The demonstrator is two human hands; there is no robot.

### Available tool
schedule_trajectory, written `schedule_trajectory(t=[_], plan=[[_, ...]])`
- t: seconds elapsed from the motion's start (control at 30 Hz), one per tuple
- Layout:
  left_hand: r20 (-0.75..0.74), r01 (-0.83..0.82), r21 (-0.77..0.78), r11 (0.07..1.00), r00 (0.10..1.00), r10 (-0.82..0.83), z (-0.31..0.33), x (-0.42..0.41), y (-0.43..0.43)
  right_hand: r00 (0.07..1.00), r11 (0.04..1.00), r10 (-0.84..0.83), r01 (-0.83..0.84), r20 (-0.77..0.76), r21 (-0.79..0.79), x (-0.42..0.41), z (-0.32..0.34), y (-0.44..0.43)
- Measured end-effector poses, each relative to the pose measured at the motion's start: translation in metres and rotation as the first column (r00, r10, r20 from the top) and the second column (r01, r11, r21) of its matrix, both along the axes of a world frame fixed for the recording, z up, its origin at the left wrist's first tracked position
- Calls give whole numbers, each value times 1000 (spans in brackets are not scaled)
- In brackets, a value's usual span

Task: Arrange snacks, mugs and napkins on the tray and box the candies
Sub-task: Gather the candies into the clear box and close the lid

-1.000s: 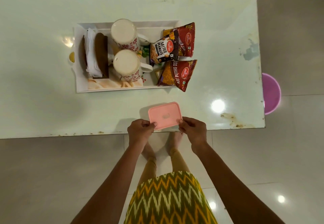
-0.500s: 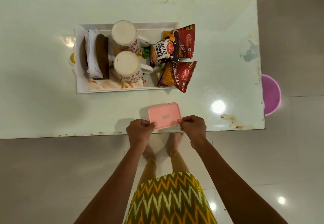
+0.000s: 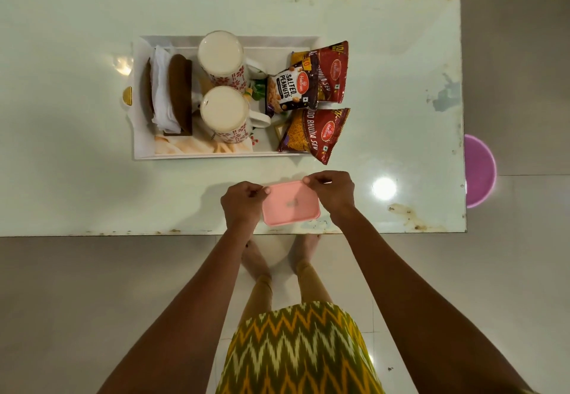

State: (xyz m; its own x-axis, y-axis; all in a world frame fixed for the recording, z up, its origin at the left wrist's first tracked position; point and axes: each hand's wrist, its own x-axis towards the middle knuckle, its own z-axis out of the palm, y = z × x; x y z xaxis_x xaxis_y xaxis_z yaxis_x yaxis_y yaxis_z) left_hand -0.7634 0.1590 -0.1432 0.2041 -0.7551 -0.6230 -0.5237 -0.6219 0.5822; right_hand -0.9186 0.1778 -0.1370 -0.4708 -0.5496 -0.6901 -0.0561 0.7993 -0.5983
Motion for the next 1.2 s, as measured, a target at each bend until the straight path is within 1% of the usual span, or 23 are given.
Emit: schedule_trajectory(t=[0.1,0.2,0.4,0.5,0.6,0.8,0.93,1.0,1.1,1.2], plan=[[12,-7,-22,1000,1000,7,-1,0,1,998,998,66,-67,5,22,0,-4,-1],[33,-7,-42,999,999,8,-3,-1,2,994,994,104,-103,-29,25,2,-7,0],[9,-32,-42,999,999,33,-2,-1,3,997,997,73,-73,-22,-9,-2,-4,4],[-2,-50,-37,998,999,50,-1,1,9,994,994,107,-108,-21,-16,-4,-2,17],[-1,-61,-1,998,998,61,0,6,20,989,990,141,-141,-36,11,-3,-2,35],[11,-17,46,999,1000,17,5,12,40,996,997,77,-77,-45,10,1,1,52],[-8,-8,-5,1000,1000,8,18,8,33,999,999,38,-38,-32,5,-5,13,51],[-29,29,-56,998,999,-31,30,3,26,1000,1000,12,-12,-6,5,-14,24,49],[-40,99,-140,985,994,-105,54,-10,12,995,997,-78,80,66,-16,-31,45,47],[-82,82,-192,978,992,-99,77,-25,-1,963,967,-233,244,134,-76,-54,70,42]])
